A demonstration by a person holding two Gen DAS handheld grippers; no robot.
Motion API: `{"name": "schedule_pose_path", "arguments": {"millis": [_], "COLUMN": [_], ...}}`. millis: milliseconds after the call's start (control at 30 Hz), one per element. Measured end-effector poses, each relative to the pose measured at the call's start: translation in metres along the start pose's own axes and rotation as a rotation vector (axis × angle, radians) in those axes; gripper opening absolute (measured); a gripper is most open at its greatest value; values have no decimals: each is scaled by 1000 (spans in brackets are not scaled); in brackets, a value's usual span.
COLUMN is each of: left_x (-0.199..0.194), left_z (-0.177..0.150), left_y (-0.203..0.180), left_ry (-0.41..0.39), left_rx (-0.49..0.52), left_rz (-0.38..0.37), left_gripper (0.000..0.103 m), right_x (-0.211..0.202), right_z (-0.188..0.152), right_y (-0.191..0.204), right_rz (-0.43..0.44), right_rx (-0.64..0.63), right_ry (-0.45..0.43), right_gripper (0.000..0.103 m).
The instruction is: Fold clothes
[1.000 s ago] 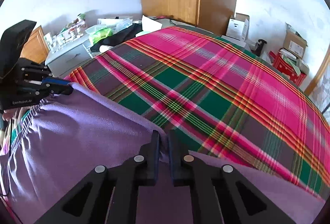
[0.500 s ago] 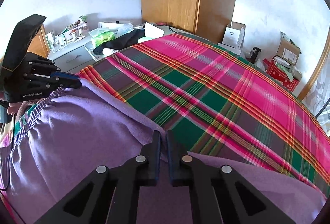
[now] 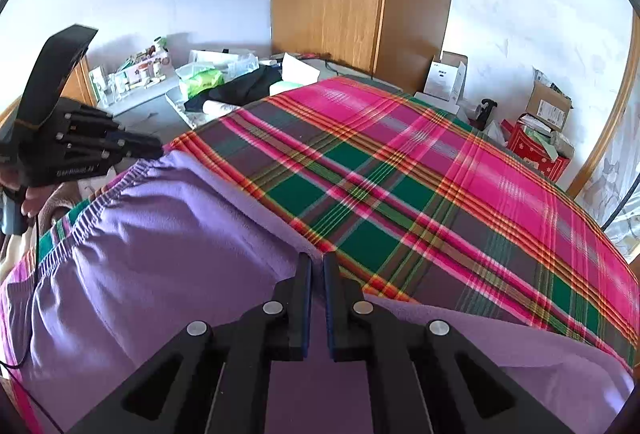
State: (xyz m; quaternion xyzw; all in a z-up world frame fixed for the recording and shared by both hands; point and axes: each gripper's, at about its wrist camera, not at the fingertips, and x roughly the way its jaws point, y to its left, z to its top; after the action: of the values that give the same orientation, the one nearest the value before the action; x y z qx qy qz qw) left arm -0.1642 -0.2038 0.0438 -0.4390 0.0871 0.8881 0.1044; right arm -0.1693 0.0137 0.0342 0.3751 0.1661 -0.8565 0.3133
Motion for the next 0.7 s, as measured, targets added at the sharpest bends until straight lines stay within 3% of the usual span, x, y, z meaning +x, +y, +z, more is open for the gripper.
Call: {"name": "schedule_pose_path", "arguments": {"millis": [33,167,400,633,700], "left_x": [2,10,34,43,43], "left_z": [2,7,15,14,13], "left_y": [0,-4,-6,-12,-12], "left_ry": [8,41,101,101,104], "left_rx": [10,74,118,146,147], "left_rz": [-23,-86,-78,-111,-121], "left_gripper": [28,42,44,43,36], "right_x": [0,3,7,5,7], "right_z": [-1,-1,-4,-5,-5], "right_y": [0,-3,-4,-7,-7], "right_rz": [-2,8,21,36,39], "right_rx": [1,15,27,36,44], "right_ry": [1,8,20,15,15], "right_gripper": [6,6,6,6,6]}}
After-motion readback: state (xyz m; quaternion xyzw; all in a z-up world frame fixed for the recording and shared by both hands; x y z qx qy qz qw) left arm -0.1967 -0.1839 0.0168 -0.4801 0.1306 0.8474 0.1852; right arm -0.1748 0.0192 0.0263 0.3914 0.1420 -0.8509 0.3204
